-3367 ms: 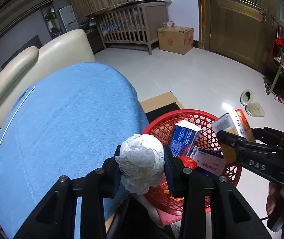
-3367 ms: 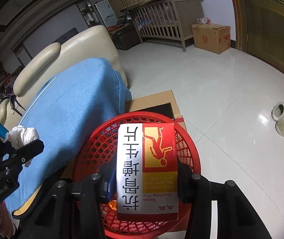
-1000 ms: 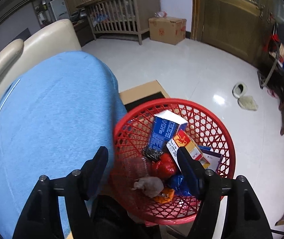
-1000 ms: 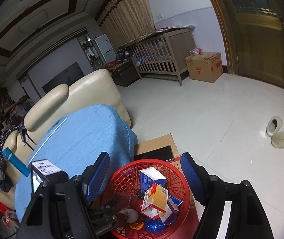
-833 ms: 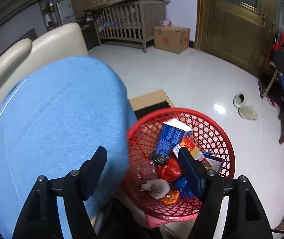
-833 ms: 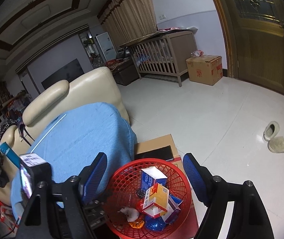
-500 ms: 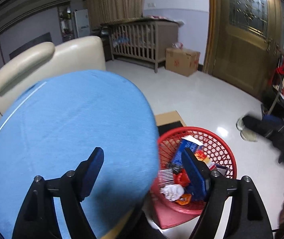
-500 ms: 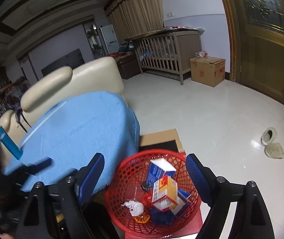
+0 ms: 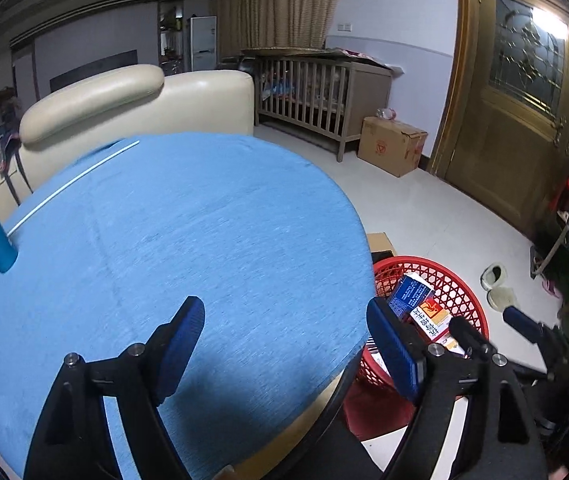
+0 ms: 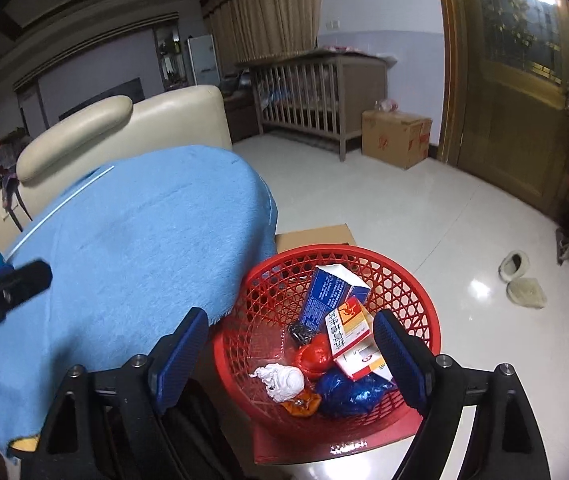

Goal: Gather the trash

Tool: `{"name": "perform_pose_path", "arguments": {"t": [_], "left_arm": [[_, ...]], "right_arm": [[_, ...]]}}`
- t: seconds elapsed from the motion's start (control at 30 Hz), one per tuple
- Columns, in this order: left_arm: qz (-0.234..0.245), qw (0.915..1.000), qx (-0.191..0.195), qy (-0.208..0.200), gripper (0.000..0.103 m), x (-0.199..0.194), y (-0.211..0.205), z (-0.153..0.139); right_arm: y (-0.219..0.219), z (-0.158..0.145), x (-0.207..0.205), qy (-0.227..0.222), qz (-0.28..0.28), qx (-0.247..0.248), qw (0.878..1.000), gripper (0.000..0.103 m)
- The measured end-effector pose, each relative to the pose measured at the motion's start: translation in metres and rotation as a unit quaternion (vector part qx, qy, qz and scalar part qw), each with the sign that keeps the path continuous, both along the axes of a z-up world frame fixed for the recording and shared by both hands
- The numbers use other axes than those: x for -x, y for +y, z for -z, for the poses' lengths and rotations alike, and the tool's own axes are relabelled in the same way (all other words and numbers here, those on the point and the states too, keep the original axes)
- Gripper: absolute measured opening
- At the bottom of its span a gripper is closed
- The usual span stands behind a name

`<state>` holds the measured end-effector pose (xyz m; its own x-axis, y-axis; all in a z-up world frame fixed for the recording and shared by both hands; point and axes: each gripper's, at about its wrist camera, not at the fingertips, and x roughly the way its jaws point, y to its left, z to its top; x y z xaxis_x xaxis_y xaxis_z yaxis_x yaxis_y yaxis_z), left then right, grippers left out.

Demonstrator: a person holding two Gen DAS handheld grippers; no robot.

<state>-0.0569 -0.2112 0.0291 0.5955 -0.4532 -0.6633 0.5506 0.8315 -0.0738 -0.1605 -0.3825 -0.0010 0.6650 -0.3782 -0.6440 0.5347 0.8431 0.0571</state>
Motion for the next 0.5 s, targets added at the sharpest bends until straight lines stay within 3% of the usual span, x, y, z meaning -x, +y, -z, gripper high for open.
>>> {"name": "perform_pose_path", "arguments": {"t": [0.33, 0.5], "left_arm": [[-0.019, 0.9996, 0.005, -0.021, 0.1, 0.004, 0.023, -0.008], [-0.026, 0.999, -0.011, -0.035, 0.1, 0.007, 0.021, -0.009]], "right_arm": [[0.024, -0.002, 0.005, 0.007, -0.01, 0.021, 1.0, 0.087], [0.028, -0.008, 0.006, 0.001, -0.013, 0.029, 1.0, 0.087]]}}
